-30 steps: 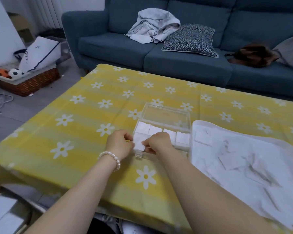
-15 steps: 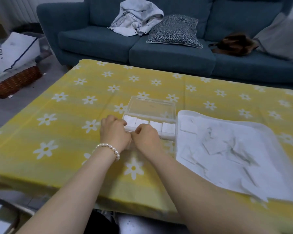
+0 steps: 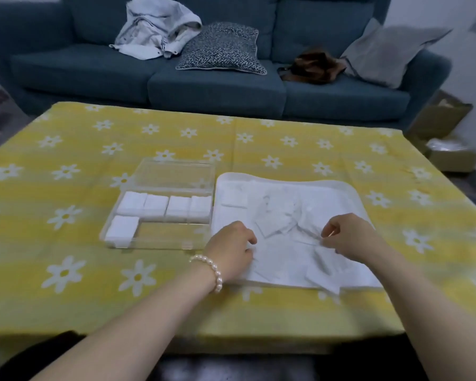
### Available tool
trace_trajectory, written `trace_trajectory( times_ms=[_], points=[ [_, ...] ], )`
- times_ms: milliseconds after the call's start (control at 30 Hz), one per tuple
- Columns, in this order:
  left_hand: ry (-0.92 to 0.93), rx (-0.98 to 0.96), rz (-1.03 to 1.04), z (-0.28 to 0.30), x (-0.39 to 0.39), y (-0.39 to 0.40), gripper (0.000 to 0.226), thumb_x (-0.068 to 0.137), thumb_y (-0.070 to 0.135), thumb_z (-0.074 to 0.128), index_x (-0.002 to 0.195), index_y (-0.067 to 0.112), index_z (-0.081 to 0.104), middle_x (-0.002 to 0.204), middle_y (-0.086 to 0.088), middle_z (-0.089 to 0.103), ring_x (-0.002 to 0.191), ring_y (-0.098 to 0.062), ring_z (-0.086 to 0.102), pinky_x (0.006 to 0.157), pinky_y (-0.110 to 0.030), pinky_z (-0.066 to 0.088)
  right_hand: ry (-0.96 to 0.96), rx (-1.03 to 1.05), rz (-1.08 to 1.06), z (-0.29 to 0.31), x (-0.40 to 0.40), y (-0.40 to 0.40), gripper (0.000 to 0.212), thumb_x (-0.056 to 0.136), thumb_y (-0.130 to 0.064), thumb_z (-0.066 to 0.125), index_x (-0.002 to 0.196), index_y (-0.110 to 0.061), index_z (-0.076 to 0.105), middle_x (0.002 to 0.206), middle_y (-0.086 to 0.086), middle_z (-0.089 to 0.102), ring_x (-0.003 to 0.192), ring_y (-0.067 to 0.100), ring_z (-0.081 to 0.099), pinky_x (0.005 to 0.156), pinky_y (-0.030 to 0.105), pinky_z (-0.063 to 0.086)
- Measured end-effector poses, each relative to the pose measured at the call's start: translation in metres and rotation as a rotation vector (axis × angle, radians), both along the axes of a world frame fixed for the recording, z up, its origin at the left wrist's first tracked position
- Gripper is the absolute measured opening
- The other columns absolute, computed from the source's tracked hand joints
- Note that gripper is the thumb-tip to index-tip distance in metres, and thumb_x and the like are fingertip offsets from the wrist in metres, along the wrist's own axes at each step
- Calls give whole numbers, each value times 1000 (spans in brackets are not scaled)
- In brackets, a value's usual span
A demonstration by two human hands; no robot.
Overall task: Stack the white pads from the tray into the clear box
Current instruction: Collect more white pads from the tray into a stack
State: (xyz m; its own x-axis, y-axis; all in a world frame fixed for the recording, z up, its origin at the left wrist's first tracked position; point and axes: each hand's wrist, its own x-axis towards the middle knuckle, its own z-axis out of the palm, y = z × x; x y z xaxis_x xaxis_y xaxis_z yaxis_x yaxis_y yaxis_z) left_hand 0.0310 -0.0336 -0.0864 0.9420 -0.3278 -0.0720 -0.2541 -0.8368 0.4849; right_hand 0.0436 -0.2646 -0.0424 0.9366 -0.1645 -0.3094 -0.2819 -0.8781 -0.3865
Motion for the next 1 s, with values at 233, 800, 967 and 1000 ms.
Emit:
trace_trajectory(
  times_ms=[233,800,967,1000],
  points=[
    [13,7,-312,-11,-11,-41,40,94,36,52,133,30,49,123,7,40,96,-6,43,87,-18,36,223,-3,-104,-8,-1,-46,16,77,-10,73,77,-4,58,74,18,67,61,27,65,60,34,55],
    [-175,-120,-602,-42,-22,-77,36,87,29,43,102,14,71,111,0,69,98,-22,64,85,-26,50,59,264,-99,-37,7,-28,36,70,-6,74,99,-12,53,89,7,56,65,23,58,58,33,53],
    [-122,-77,-476,-34,-12,-64,58,86,39,25,116,9,65,127,-2,60,115,-25,54,99,-30,38,35,583,-204,-17,13,-40,10,78,-2,69,79,-9,62,69,5,59,58,17,58,47,23,50],
    [-123,-93,-437,-32,-11,-63,59,85,39,25,117,9,64,128,-2,59,116,-22,53,100,-27,36,48,629,-198,-14,13,-40,11,80,-1,67,75,-9,62,67,4,59,58,17,58,48,23,51]
  ],
)
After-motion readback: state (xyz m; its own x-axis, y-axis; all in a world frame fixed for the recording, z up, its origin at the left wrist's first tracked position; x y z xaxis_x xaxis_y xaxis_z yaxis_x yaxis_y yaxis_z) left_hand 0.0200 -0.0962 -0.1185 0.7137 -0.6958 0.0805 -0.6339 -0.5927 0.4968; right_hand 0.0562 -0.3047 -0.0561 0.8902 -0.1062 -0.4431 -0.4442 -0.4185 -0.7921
